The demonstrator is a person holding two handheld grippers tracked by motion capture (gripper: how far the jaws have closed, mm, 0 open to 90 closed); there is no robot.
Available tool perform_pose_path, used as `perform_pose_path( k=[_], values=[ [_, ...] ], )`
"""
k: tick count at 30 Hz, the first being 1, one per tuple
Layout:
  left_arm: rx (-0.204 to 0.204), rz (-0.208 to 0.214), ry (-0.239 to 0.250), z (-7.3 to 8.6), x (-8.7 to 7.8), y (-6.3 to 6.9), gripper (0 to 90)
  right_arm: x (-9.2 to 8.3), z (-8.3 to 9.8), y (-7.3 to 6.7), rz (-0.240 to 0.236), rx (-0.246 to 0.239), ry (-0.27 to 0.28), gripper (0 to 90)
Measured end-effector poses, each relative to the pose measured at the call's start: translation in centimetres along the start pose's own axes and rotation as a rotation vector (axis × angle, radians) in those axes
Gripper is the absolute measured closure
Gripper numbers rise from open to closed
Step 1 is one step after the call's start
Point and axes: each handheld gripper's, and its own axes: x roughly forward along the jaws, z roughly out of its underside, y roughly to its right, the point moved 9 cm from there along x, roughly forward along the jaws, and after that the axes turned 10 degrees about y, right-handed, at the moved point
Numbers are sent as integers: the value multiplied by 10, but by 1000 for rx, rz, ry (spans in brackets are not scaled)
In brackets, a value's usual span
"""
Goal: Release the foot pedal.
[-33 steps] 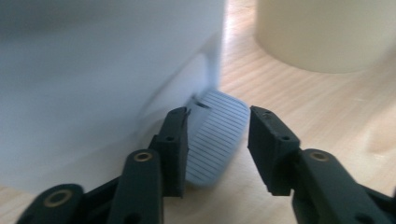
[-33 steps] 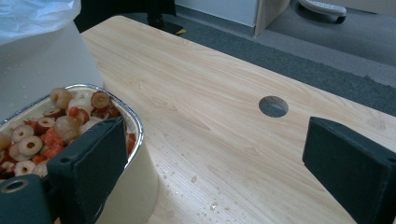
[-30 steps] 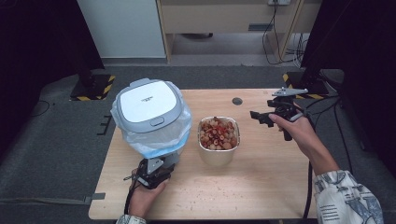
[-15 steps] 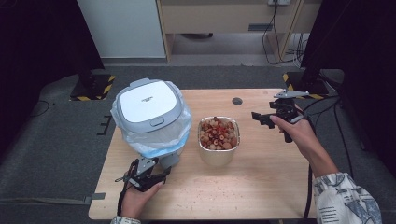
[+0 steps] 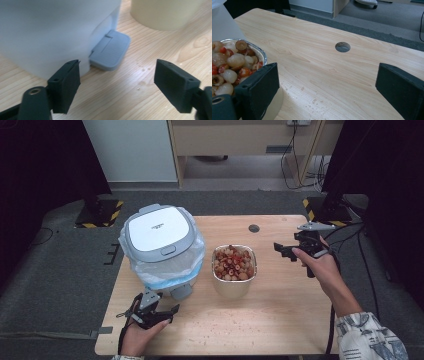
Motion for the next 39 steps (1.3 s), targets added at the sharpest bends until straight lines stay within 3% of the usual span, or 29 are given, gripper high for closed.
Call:
perform_pose_path(
  k=[5,9,17,23,39],
  values=[
    [-14,0,-8,3,-1,-5,154,-4,9,1,3,7,-5,55],
    [1,-3,-14,4,-1,-7,144,-8,15,2,10,6,-4,57],
    [27,-30,-33,8,-1,-14,135,-17,27,0,4,-4,-10,57],
    [13,-54,-37,10,-2,-20,130,-23,35,-3,5,-7,-15,57],
    [20,-86,-55,15,-3,-28,122,-20,61,-4,15,-3,-33,55]
  ],
)
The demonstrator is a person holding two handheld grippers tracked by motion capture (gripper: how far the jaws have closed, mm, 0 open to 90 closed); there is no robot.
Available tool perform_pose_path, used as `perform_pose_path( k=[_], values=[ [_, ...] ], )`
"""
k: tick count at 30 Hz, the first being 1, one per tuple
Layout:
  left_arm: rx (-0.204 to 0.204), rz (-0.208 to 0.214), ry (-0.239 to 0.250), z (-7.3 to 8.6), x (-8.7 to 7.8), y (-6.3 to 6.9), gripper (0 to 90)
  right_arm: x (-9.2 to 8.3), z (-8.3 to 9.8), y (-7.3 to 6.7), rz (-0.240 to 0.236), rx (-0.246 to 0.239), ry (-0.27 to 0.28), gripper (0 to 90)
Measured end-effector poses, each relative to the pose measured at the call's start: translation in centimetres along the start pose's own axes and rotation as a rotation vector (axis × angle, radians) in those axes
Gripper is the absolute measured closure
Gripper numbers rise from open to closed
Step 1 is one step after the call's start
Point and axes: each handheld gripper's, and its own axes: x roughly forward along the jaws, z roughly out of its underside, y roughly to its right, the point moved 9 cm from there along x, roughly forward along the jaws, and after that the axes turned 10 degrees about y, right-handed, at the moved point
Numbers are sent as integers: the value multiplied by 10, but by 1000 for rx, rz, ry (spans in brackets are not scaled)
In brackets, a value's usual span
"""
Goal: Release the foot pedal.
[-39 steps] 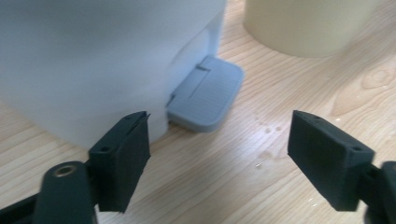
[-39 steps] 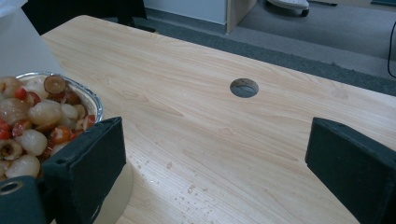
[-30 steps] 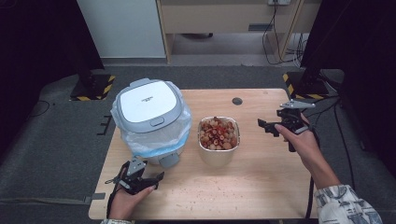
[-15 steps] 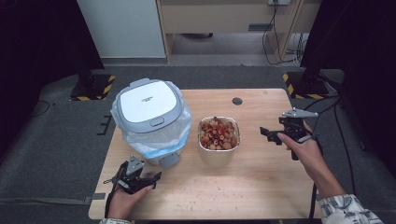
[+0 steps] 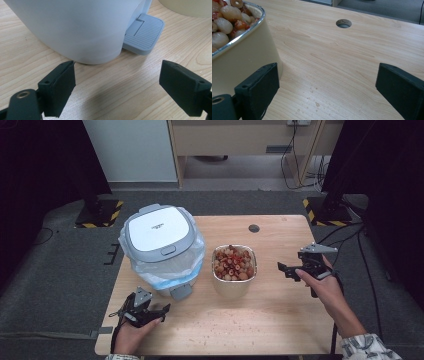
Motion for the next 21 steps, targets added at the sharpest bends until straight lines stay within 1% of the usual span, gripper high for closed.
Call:
perform_pose_path(
  k=[5,9,13,15,16,19,21],
  values=[
    [0,-1,-3,1,0,0,122,6,10,2,13,6,-11,53],
    [1,-1,-6,1,0,-1,123,11,16,6,53,13,-18,50],
    [1,-1,-8,1,0,-1,123,16,22,12,113,21,-26,50],
    [1,0,-9,2,0,-1,124,18,24,14,142,39,-25,51],
    [0,1,-9,2,0,0,124,19,25,15,150,47,-26,51],
    [1,2,-14,2,1,0,124,22,28,17,171,46,-44,50],
    [1,1,-17,3,1,0,125,24,31,17,175,46,-61,49]
  ],
)
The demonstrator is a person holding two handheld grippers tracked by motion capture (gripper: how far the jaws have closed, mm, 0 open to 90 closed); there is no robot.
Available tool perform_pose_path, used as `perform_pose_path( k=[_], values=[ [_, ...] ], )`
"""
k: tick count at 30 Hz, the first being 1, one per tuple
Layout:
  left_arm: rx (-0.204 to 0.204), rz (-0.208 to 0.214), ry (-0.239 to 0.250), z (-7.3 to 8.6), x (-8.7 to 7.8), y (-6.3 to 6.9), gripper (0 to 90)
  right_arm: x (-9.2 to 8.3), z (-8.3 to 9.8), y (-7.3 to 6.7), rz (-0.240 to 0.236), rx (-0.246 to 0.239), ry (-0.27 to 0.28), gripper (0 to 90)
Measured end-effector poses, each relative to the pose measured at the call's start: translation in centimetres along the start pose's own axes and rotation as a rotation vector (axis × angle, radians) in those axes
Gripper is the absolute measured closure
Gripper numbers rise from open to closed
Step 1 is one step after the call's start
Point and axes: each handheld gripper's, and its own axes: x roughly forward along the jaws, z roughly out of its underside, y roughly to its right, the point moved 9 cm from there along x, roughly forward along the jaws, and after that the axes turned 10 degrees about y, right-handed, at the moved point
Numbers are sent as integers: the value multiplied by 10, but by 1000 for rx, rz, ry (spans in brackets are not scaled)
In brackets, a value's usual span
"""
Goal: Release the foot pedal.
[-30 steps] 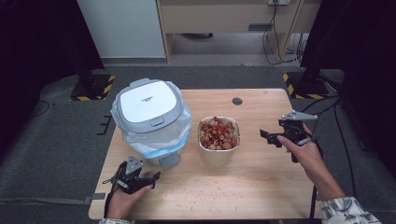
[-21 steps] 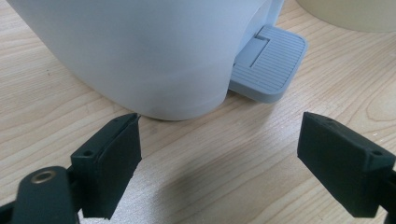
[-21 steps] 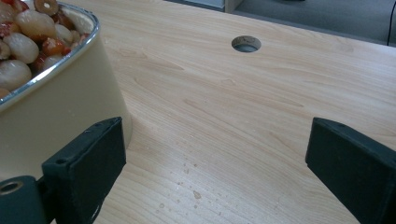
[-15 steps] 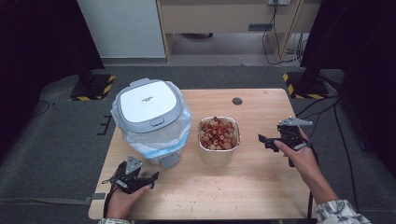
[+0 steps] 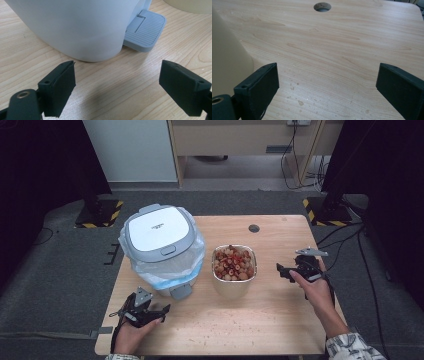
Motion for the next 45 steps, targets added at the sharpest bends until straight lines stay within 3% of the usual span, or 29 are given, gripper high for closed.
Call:
perform_pose_path(
  k=[15,30,40,44,45],
  values=[
    [3,-6,-21,3,1,-1,124,13,23,2,19,22,-68,52],
    [1,-8,-23,4,2,-1,122,33,30,11,77,95,-68,53],
    [2,-6,-30,5,2,0,121,43,42,7,84,98,-113,45],
    [0,-6,-29,5,3,0,121,47,50,1,105,84,-144,43],
    [0,-7,-29,5,3,0,120,47,52,1,117,61,-140,43]
  ],
)
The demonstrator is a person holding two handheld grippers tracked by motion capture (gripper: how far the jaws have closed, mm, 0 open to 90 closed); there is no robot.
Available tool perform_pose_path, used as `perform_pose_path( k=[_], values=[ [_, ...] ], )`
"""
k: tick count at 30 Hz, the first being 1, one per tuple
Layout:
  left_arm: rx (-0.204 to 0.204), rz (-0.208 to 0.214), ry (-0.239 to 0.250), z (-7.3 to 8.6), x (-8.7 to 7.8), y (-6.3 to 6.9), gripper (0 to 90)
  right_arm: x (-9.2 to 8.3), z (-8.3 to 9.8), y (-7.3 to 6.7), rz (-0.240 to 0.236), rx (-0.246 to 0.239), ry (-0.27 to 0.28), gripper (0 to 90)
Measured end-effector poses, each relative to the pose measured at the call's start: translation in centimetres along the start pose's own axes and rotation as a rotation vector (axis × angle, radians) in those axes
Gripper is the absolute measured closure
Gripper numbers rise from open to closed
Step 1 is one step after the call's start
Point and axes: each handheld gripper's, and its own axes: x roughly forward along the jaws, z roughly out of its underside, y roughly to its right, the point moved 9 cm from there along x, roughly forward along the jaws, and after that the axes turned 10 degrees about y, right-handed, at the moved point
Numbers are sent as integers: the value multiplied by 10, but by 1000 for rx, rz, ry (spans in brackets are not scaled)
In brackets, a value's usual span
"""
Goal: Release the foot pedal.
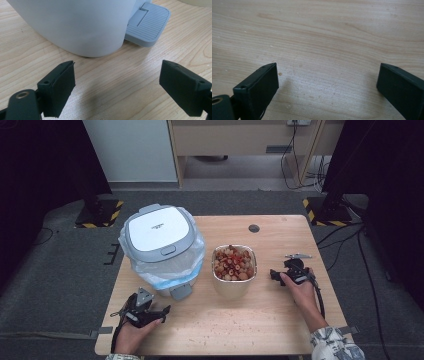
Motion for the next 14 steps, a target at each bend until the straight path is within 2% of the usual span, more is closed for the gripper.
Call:
perform_pose_path(
  k=[1,4,6,7,14],
  values=[
    [-1,0,1,0,0,0,120,0,1,-1,11,-17,7,36],
    [-1,0,-1,0,0,0,120,-1,3,-8,0,-33,27,22],
    [-1,0,-2,0,0,0,121,-3,5,-11,6,-21,27,19],
    [-1,0,-2,0,0,0,120,-4,6,-12,3,-33,31,15],
    [-1,-7,5,-1,0,-2,120,-9,10,-13,6,-29,27,12]
  ],
)
